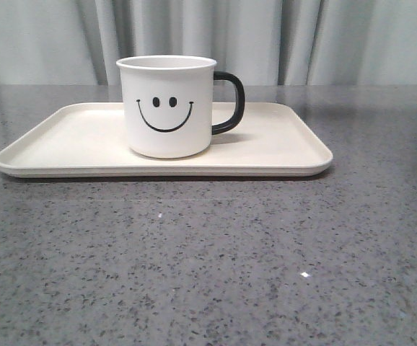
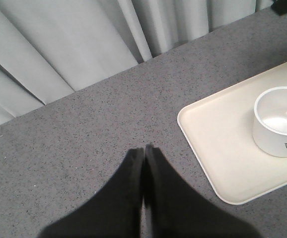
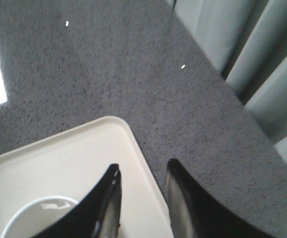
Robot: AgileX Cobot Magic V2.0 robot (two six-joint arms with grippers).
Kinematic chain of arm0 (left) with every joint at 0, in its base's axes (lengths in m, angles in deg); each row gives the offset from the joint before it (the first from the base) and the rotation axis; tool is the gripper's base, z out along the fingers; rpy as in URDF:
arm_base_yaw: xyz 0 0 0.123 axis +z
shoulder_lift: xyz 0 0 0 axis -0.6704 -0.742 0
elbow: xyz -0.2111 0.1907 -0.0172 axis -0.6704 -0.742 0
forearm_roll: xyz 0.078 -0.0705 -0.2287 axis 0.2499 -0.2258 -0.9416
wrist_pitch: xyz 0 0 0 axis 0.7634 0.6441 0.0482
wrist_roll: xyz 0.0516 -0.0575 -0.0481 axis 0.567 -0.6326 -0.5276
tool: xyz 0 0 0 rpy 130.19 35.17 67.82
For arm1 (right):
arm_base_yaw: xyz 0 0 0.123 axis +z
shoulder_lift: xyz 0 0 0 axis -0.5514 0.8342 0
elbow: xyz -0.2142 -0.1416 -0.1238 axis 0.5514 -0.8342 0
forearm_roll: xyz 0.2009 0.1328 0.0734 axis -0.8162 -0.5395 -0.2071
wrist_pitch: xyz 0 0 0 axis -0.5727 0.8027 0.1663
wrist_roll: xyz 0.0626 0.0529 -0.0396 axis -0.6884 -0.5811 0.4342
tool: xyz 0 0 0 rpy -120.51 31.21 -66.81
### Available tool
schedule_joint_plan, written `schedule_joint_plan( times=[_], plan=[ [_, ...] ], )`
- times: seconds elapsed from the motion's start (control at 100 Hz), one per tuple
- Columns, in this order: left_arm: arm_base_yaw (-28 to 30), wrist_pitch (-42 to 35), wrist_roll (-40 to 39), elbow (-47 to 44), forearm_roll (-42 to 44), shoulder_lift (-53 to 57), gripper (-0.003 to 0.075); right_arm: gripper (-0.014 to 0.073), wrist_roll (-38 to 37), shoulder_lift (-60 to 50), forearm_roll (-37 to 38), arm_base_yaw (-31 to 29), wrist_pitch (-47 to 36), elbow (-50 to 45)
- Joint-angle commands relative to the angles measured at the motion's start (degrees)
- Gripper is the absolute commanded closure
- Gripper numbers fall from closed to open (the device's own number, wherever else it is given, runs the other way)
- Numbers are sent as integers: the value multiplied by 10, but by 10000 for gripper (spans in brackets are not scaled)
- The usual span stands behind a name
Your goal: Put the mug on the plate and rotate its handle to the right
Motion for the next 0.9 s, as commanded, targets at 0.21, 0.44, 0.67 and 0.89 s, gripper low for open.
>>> schedule_joint_plan(
  times=[0.21,0.44,0.67,0.89],
  plan=[
    [-4,-16,-6,10,25,4,741,345,-50,-142,-63,-95,-27,28],
    [-4,-16,-6,10,37,4,740,347,-91,-223,-64,-181,-9,28],
    [-4,-19,-6,10,37,4,740,361,-137,-295,-69,-278,-26,14],
    [-4,-19,-6,10,37,4,740,423,-143,-365,-72,-325,-46,-60]
  ],
)
